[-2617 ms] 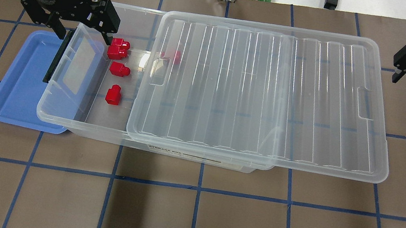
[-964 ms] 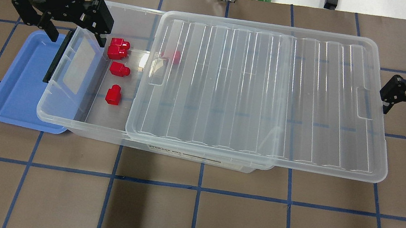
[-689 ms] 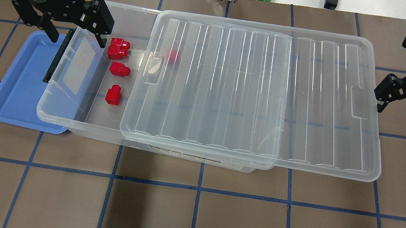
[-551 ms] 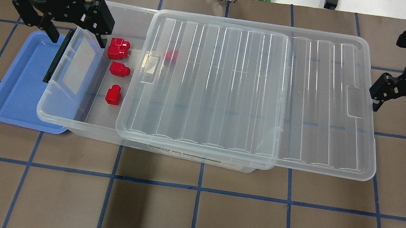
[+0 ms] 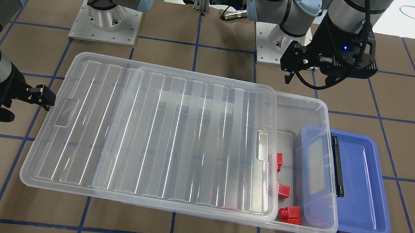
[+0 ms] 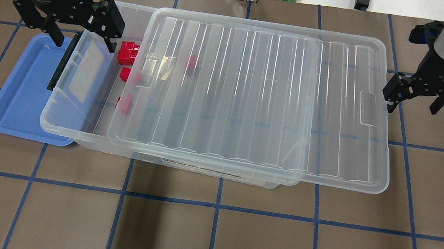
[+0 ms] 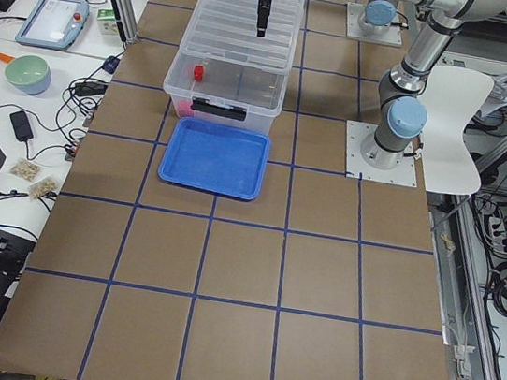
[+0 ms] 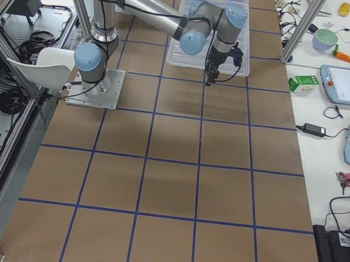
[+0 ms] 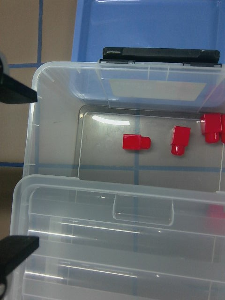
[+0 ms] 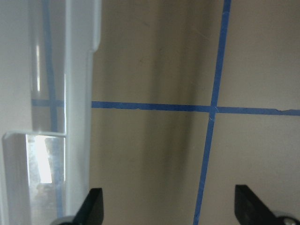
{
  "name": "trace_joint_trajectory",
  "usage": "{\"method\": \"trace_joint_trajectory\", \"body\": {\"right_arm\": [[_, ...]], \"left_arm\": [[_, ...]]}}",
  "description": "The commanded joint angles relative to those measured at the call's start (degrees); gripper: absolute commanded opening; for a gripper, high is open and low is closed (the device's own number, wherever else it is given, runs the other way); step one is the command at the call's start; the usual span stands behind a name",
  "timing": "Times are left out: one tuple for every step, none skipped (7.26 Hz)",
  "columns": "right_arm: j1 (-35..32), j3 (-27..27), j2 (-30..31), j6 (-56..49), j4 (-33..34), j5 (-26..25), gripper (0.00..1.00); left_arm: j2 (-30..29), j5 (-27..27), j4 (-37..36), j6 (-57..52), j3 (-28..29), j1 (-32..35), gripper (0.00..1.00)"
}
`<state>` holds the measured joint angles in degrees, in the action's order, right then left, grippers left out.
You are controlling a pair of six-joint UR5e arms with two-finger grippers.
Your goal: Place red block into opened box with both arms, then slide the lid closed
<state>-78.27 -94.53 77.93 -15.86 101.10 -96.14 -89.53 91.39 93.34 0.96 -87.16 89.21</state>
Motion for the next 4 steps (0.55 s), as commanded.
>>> {"method": "trace_joint_trajectory", "body": {"right_arm": [[-3.19,0.05,-0.32,0.22,1.56,0.08,1.0],[-4.07,0.05,-0.32,0.22,2.08,0.08,1.0],[-4.78,0.05,-0.41,0.3,2.09,0.08,1.0],[-5.65,0.4,-0.76,0.3,2.09,0.16,1.0]], "left_arm": [[0.14,-0.08,0.0,0.0,-0.21,0.0,1.0],[0.23,-0.16,0.0,0.0,-0.21,0.09,1.0],[0.23,-0.16,0.0,0.0,-0.29,0.09,1.0],[0.32,-0.08,0.0,0.0,-0.38,0.26,1.0]]}}
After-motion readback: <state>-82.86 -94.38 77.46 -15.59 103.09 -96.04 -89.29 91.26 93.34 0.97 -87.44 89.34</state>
